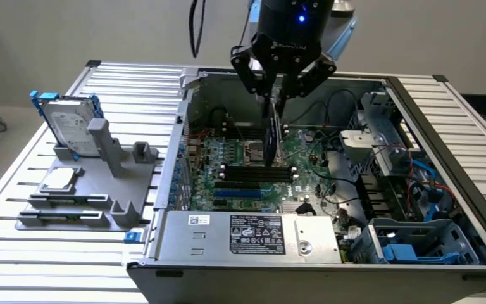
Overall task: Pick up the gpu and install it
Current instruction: 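Pick up the gpu and move the gpu toward the slot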
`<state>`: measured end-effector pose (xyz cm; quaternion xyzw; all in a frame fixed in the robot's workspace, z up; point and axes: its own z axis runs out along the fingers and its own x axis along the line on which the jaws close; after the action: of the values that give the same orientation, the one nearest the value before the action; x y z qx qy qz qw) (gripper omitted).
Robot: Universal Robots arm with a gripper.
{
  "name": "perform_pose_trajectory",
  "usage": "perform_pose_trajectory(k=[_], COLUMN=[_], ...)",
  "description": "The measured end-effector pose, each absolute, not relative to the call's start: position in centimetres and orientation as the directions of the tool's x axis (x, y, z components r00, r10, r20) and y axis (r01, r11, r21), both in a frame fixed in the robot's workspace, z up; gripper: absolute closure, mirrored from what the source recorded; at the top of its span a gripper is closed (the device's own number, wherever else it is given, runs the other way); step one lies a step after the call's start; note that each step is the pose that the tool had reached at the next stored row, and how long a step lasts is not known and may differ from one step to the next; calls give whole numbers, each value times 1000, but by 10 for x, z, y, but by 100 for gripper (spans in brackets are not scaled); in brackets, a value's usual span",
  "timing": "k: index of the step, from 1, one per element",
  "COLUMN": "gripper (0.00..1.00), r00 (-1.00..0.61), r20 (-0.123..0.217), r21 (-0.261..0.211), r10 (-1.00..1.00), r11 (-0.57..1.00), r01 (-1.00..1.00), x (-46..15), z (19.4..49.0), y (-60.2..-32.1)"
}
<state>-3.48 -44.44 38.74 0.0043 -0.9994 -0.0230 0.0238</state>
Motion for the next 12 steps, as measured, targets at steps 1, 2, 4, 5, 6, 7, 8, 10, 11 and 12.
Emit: perform_pose_trajectory(k=[1, 2, 4, 5, 6, 7, 8, 10, 11, 12], gripper=[74, 74, 74, 74, 74, 74, 74, 74, 74, 74], r00=[-999, -999, -999, -998, -998, -998, -998, -998, -998, -998], r20=[47, 47, 51, 55, 55, 55, 55, 55, 55, 55], r21=[46, 46, 46, 46, 46, 46, 46, 46, 46, 46], r10=[-10, -10, -10, -10, -10, -10, -10, -10, -10, -10], r11=[999, 999, 999, 999, 999, 999, 999, 999, 999, 999], r01=[-7, -8, -7, -7, -7, -7, -7, -7, -7, -7], x=[-30, -26, -21, -21, -21, -21, -21, -21, -21, -21], z=[386, 384, 382, 382, 382, 382, 382, 382, 382, 382], y=[-444, -444, -444, -444, -444, -444, -444, -444, -444, -444])
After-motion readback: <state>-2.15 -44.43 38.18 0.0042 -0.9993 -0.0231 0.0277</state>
